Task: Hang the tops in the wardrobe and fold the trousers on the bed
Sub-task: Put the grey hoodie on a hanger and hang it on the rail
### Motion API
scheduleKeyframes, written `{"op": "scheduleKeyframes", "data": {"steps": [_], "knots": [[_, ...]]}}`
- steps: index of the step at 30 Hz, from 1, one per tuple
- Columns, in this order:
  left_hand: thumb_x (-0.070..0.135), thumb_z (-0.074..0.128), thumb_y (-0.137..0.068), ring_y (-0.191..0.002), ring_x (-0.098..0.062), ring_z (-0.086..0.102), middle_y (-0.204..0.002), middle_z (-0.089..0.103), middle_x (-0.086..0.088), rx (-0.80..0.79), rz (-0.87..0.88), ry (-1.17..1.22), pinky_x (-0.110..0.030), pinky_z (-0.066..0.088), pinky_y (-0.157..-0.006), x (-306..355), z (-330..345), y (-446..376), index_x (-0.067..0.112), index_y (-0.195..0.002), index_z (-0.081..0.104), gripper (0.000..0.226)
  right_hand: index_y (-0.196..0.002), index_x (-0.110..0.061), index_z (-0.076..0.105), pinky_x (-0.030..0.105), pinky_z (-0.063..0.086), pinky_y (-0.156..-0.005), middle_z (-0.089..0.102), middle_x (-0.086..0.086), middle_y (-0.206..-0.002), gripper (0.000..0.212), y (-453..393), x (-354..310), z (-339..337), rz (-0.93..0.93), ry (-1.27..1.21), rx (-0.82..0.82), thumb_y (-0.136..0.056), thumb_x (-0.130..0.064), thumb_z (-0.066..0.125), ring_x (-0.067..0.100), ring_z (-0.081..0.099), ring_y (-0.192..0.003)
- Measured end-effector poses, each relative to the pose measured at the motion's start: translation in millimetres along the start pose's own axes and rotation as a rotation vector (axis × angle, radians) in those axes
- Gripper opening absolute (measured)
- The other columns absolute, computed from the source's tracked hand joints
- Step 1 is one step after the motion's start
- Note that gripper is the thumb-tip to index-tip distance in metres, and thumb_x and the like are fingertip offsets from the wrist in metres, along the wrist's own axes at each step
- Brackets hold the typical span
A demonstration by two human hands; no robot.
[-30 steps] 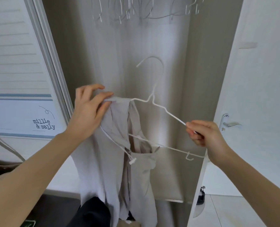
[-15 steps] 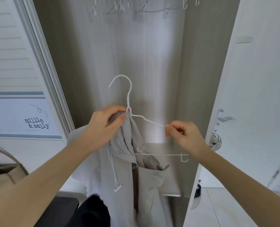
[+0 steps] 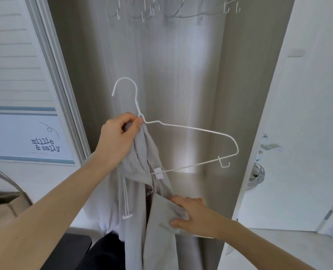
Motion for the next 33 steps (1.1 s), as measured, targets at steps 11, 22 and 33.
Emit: {"op": "scheduleKeyframes", "data": {"steps": [11,22,33], "knots": [[0.031,0.056,-0.097,-0.066,-0.023,0.052,-0.072,0.061,-0.014,-0.044,0.036,-0.138,-0.020,0.036,-0.062,-44.4,-33.5,6.1,0.011,-0.081,0.069,0.029,-0.078,-0.035,0.067,0.032,0.020,-0.072,0.061,-0.021,-0.082,0.010,30.2,61.8,-68.0,-0.137,0.523,0.540,-0.078,-0.033,0.057,0.009,0.052,-0.085],[0.036,0.046,-0.094,-0.069,-0.025,0.057,-0.073,0.058,-0.005,-0.126,0.309,-0.431,-0.036,0.051,-0.065,-22.5,18.8,16.6,0.010,-0.085,0.074,0.039,-0.089,-0.024,0.072,0.023,0.035,-0.055,0.061,-0.004,-0.085,0.032,22.1,-13.8,-140.8,-0.104,0.561,0.687,-0.068,0.000,0.066,0.023,0.061,-0.076],[0.008,0.068,-0.089,-0.061,-0.018,0.051,-0.070,0.060,-0.005,0.025,0.246,-0.365,-0.016,0.032,-0.064,-32.5,-7.4,10.6,0.005,-0.085,0.075,0.009,-0.076,-0.028,0.076,0.030,0.041,-0.050,0.057,-0.001,-0.083,0.044,50.0,24.4,-151.3,-0.008,0.701,0.531,-0.051,0.007,0.082,0.024,0.052,-0.072]]}}
Point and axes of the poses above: each hand's wrist, its own y-axis away from the middle knuckle, its own z-axis out of the palm, x = y × z, the point moved 1 cm from there along -y, towards the middle knuckle
